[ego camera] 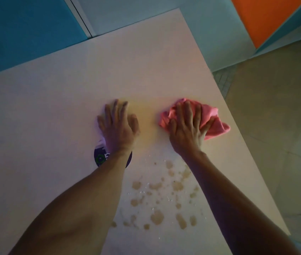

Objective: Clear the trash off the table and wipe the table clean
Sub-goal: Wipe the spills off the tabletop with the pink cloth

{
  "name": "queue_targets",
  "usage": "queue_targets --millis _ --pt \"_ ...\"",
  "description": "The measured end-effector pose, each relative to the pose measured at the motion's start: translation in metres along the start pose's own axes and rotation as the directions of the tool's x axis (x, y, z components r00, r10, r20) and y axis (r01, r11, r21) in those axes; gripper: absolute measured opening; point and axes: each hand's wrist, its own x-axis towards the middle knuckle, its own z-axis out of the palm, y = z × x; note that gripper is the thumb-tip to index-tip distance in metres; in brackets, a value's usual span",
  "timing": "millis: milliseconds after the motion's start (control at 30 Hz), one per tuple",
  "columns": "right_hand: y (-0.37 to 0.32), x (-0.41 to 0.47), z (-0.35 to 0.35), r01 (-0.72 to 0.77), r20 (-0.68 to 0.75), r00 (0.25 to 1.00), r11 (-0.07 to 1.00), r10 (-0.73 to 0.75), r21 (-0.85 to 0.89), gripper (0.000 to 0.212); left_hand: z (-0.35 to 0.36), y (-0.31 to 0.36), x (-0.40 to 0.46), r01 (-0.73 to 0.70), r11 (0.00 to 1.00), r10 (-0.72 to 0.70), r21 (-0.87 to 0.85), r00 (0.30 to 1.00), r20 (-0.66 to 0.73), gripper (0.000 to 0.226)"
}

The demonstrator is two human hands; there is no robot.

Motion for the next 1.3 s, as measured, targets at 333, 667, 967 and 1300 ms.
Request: queue_targets --millis 333,667,967,1300 --pt "0.02 -0.059 -0.001 0.216 0.019 0.976 0.974 -0.215 -0.065 0.053 -0.002 -0.002 -0.004 0.013 1.0 -0.013 -0.009 0.999 0.029 0.048" --pt "0.002 -0.016 -0.001 0.026 0.017 0.999 0.998 -0.027 0.061 0.058 -0.001 0.0 -0.004 0.023 1.0 -0.023 -0.019 1.0 0.021 0.048" --pt "0.066 -0.057 -0.012 0.078 0.03 0.997 0.996 -0.077 -0.046 0.054 -0.002 -0.001 -0.005 0.01 1.0 -0.01 -0.025 1.0 0.03 0.047" --pt "0.035 -0.037 -0.009 -0.073 -0.03 0.997 0.992 0.076 0.103 0.055 -0.003 0.001 -0.003 0.037 0.999 -0.036 -0.022 0.998 0.055 0.049"
